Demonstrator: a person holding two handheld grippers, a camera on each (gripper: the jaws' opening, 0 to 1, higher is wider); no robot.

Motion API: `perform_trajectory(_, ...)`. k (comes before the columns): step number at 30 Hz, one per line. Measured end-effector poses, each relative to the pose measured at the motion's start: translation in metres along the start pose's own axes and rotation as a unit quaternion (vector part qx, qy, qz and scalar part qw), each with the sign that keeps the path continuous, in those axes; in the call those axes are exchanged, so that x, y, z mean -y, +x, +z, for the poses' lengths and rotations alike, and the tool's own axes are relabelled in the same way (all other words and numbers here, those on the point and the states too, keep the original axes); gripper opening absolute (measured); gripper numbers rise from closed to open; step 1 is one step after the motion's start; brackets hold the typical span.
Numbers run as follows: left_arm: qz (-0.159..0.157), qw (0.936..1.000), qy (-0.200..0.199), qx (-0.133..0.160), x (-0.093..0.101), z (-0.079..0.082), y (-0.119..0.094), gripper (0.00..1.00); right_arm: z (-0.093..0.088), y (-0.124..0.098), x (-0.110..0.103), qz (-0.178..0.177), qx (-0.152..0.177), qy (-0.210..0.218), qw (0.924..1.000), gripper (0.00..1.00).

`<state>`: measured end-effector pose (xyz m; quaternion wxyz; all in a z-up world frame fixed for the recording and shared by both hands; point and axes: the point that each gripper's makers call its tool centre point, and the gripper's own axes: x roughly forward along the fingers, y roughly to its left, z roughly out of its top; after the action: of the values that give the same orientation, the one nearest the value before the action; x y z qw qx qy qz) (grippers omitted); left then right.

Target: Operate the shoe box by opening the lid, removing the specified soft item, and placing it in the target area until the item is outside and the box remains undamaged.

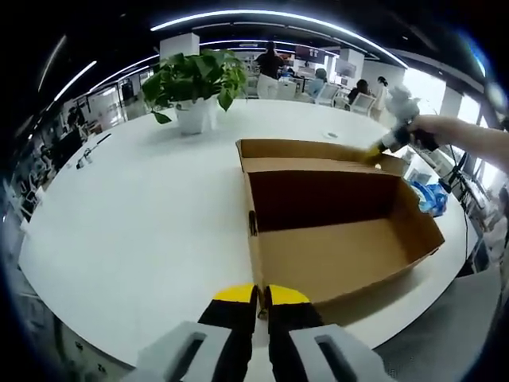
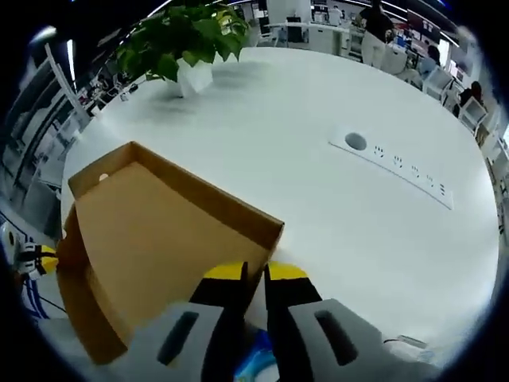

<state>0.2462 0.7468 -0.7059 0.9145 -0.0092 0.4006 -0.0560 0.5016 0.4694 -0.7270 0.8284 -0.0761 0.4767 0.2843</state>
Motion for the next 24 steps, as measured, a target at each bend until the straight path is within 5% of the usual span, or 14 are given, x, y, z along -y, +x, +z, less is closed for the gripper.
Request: perform_trajectory(24,-0.003,1.0,-0.005,0.002,0.005,-0.001,-0.002,0.04,0.029,-0.056,-0.011,0.004,0.079,-0.003,0.9968,0.02)
